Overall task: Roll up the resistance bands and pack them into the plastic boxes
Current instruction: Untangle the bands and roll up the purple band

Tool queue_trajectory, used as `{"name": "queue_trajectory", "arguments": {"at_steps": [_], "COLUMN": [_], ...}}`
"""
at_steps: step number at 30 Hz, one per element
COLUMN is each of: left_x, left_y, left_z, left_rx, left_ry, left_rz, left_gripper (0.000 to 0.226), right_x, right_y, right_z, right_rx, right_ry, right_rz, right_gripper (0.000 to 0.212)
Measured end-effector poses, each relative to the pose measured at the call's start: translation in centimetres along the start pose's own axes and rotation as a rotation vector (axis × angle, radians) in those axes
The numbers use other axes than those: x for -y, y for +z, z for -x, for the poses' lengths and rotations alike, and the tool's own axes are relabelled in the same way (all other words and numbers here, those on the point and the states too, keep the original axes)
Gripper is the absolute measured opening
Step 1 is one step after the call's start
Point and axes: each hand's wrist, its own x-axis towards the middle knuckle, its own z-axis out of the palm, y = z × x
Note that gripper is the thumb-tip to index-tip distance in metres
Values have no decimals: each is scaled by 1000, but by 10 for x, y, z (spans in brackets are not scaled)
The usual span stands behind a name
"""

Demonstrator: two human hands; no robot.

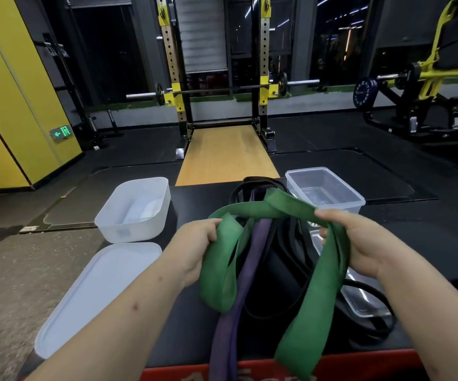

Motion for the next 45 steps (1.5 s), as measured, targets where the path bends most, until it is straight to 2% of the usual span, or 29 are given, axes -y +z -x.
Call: {"name": "queue_trajectory", "arguments": {"at_steps": [2,6,8,10,11,15,17,20,23,25,27,30,34,35,37,41,45], "left_x": [-7,-20,-24,-27,-27,-24,-23,-23,-22,-20,-18,-13,-12,-11,-9,2,29], "left_y": [-5,-8,-7,-6,-6,-1,2,4,3,1,-2,-6,-14,-17,-21,-24,-27], "left_z": [1,5,9,12,13,19,22,25,27,28,31,38,53,57,67,91,115], "left_rx": [22,-1,26,52,56,80,103,121,121,115,111,127,94,80,56,35,12], "left_ry": [1,87,129,164,175,174,167,169,175,179,187,206,243,251,266,289,294], "left_rz": [71,56,17,-33,-54,-74,-70,-60,-52,-68,-107,-129,-114,-123,-161,-290,-426], "left_gripper": [49,18,18,20,21,34,37,39,40,40,40,38,37,35,35,32,31], "right_x": [-7,-22,-25,-27,-28,-31,-32,-35,-43,-48,-51,-54,-59,-61,-65,-74,-82], "right_y": [-2,1,8,15,19,37,49,69,81,89,97,106,122,123,124,125,126], "right_z": [-6,-22,-26,-30,-33,-29,-23,-13,-12,-12,-12,-9,3,5,8,13,19], "right_rx": [-20,-88,-137,-262,-317,-424,-473,-364,-231,-147,-144,-142,169,212,220,117,113], "right_ry": [-1,5,-25,-72,-99,-252,-429,-585,-620,-592,-561,-488,83,149,169,141,146], "right_rz": [176,407,693,1073,1182,1303,1249,1119,1138,1061,988,961,389,334,276,314,256], "right_gripper": [25,37,43,52,60,87,79,55,41,27,14,38,60,65,68,56,60]}}
